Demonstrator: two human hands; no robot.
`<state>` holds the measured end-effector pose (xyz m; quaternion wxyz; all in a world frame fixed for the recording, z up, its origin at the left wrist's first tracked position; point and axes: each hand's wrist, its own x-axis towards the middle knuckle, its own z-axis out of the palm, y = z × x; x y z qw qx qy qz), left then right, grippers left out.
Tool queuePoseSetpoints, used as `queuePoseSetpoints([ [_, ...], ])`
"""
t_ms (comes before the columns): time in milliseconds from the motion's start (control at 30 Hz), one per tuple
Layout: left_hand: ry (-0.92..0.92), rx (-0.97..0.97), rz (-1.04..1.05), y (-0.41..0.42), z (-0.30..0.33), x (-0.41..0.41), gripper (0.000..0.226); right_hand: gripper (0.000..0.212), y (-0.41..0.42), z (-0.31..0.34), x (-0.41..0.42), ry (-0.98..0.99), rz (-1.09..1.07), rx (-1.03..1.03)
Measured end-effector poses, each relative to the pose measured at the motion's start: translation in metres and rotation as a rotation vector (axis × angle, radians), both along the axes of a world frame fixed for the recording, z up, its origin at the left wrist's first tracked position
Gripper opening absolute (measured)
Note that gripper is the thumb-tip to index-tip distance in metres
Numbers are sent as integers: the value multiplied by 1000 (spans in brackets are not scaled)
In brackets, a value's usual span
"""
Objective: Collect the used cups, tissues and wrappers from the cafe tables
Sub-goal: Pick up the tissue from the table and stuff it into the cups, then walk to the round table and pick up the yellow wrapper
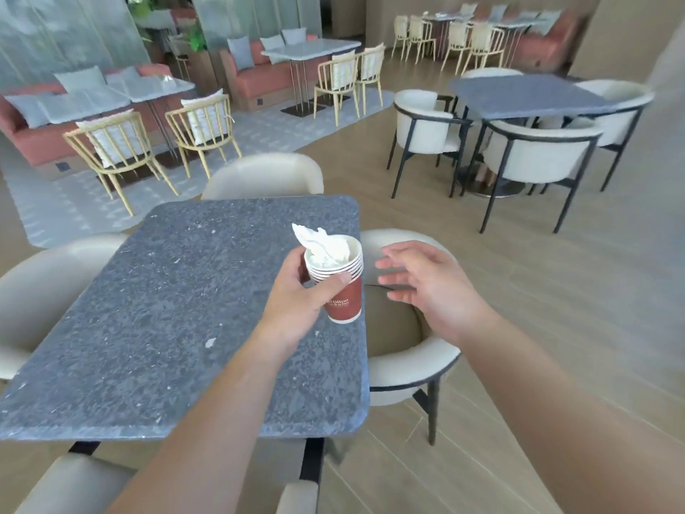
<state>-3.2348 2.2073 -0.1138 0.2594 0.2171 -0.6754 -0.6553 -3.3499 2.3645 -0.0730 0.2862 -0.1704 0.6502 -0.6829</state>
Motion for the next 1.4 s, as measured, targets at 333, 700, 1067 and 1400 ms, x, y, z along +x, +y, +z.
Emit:
queuePoseSetpoints([
  [333,38,2,-311,149,23,-125,64,17,183,19,-67,-22,-268,-108],
  [700,75,47,-623,337,30,-218,70,16,378,12,-94,4,-628,-140],
  [1067,94,60,-825,447,34,-278,46,16,474,-1,-104,-34,-859,-168],
  [1400,82,124,-1032,510,23,-362,45,14,522,-2,-153,-38,-1053,-133],
])
